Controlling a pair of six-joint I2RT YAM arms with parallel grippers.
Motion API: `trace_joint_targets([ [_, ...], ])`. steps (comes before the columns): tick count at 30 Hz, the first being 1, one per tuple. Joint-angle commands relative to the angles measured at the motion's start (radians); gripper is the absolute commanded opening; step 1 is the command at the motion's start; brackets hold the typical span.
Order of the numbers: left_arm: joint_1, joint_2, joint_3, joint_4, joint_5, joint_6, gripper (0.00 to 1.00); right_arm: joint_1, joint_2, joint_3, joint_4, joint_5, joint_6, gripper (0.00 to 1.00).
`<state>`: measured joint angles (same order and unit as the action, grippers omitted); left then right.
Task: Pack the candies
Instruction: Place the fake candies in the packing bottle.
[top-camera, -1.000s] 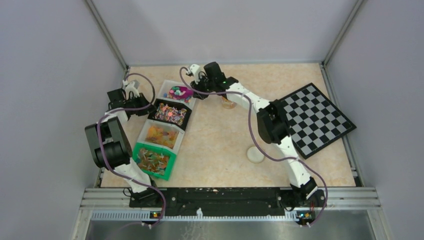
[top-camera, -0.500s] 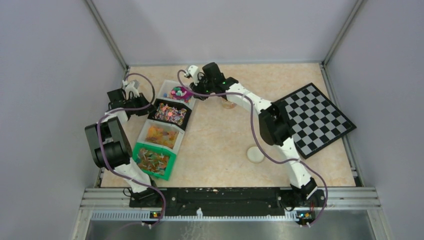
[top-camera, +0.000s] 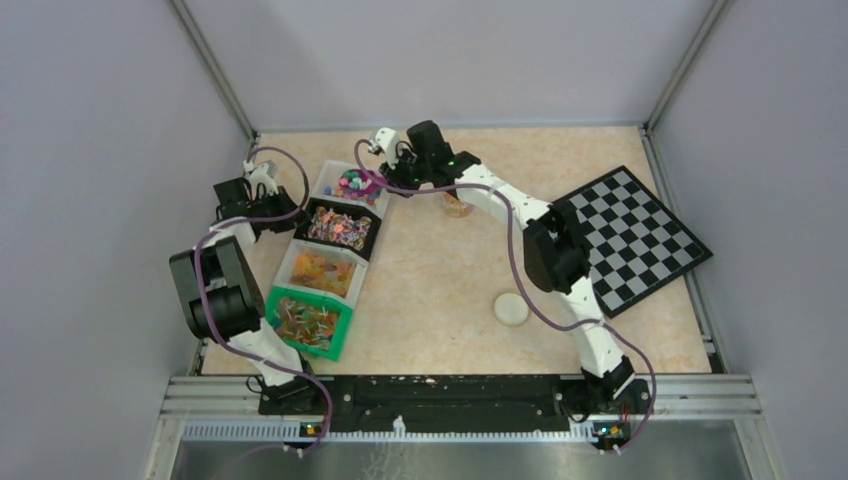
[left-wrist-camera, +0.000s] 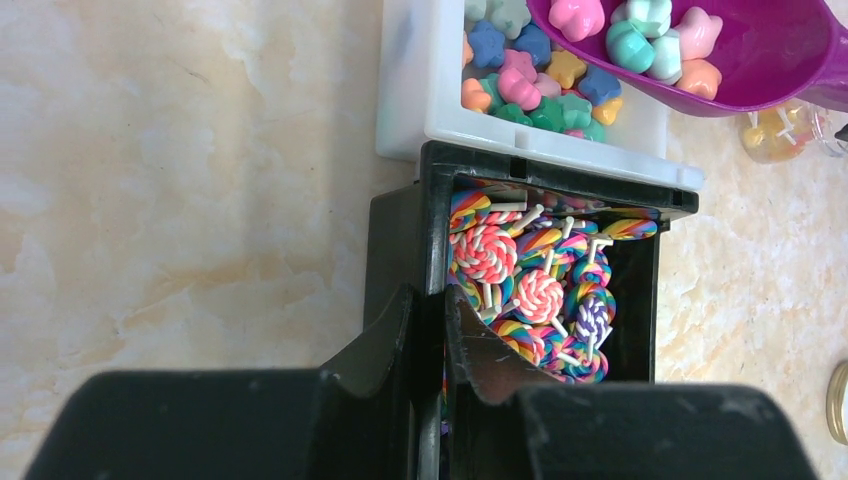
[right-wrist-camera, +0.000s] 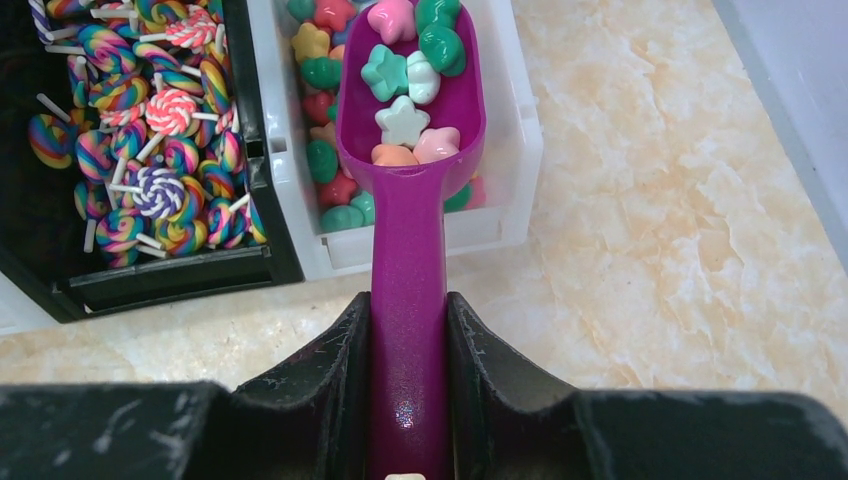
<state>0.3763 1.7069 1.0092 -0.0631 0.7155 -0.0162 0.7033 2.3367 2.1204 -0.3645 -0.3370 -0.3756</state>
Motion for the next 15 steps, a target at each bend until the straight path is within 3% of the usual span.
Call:
trace_joint_targets([
  [1, 0.013, -0.095, 0.021, 0.091, -0.007, -0.017, 0.0, 0.005, -0.073, 0.007, 0.042, -0.013, -0.016, 0.0],
  [13, 0.019, -0.088, 0.032, 0.111, 0.01, -0.022, 0.0, -0.013, -0.086, -0.084, 0.165, -0.07, 0.081, 0.0],
  [15, 0.02, -0.085, 0.034, 0.131, 0.026, -0.037, 0.06, -0.016, -0.097, -0.116, 0.194, -0.076, 0.095, 0.0],
])
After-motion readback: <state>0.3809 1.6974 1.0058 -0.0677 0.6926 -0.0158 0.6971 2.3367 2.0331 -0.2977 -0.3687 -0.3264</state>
